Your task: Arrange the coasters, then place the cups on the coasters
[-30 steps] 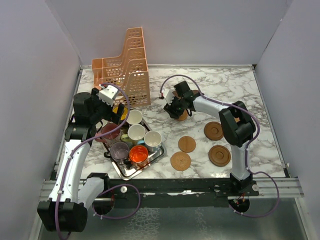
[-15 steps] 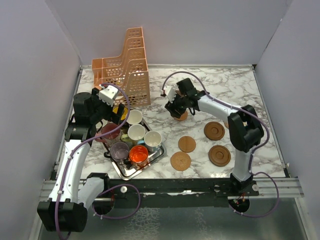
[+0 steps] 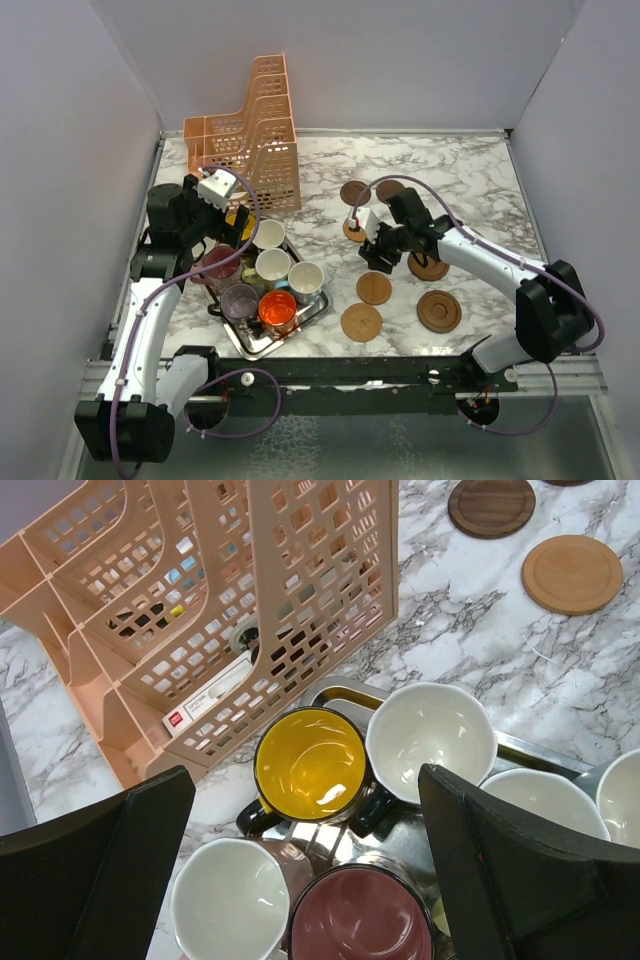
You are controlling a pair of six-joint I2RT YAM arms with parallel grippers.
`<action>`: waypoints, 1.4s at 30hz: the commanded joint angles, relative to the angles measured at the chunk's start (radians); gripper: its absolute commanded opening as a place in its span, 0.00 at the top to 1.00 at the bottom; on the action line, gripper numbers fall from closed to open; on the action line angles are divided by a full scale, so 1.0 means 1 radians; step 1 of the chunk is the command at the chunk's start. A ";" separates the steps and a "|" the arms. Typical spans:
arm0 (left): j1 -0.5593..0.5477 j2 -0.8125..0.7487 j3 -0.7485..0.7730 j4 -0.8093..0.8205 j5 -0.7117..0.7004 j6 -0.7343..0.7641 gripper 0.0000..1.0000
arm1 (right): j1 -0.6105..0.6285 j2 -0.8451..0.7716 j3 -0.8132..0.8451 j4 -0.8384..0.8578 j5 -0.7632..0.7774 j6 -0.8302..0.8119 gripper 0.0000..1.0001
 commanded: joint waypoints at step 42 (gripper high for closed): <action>0.001 0.000 0.003 0.105 0.041 -0.051 0.01 | -0.055 0.133 -0.116 0.148 0.349 0.024 0.59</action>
